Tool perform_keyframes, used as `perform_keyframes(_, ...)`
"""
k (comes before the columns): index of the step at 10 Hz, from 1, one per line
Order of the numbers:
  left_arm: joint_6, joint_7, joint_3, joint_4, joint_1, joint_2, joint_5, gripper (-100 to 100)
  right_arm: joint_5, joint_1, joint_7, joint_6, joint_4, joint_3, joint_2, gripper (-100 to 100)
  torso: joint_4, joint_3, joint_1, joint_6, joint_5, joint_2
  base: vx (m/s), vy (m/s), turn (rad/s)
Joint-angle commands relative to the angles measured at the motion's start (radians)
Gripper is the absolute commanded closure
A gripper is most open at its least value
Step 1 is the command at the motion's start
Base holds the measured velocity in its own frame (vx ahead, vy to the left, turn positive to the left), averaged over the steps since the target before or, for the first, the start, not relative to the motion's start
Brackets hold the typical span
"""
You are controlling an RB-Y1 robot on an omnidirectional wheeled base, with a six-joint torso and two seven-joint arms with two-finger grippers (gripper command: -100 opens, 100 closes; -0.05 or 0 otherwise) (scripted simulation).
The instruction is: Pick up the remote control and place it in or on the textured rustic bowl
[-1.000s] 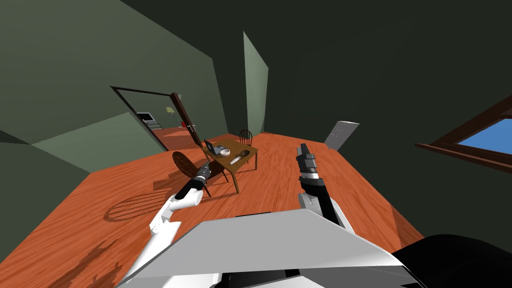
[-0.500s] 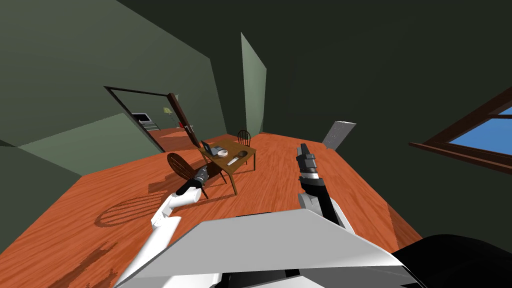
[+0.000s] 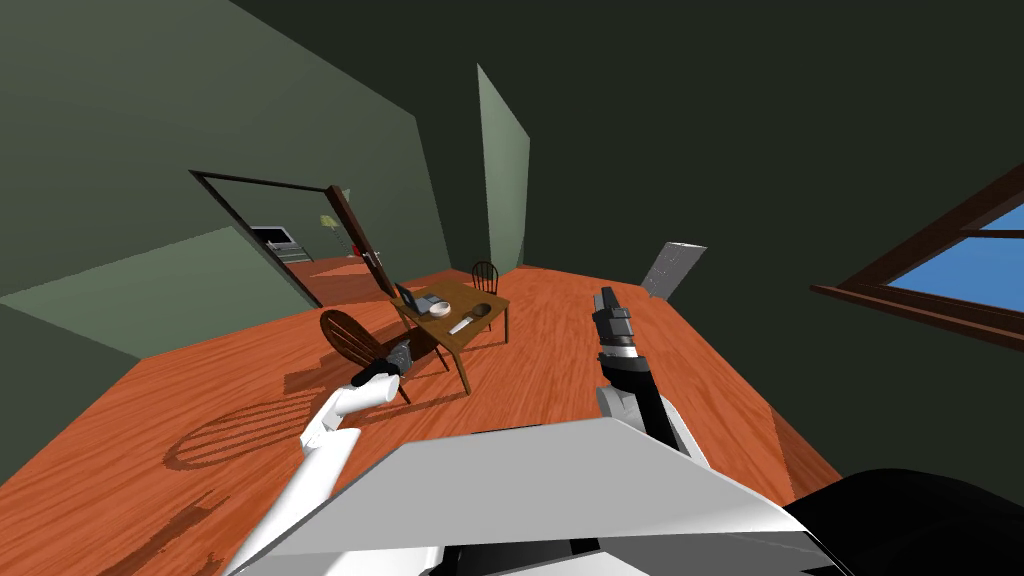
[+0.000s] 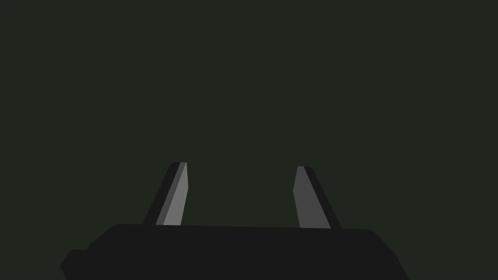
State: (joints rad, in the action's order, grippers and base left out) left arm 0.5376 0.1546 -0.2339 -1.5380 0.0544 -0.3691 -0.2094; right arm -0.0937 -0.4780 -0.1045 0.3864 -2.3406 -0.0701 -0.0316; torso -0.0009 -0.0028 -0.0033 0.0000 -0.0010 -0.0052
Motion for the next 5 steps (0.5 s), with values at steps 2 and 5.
perform_keyframes(2,0.076,0.021,-0.021,0.064,-0.027,-0.017,-0.019,-100,0.000,0.000,0.000,0.000,0.000,0.000,0.000,0,0.000,-0.001,0.000,0.000,0.000,-0.002,0.096,-0.047,-0.043)
perform_keyframes(5,0.161,0.058,-0.058,0.157,-0.063,-0.036,-0.044,-100,0.000,0.000,0.000,0.000,0.000,0.000,0.000,0,-0.001,-0.001,0.001,0.000,0.000,-0.002,0.116,-0.045,-0.050)
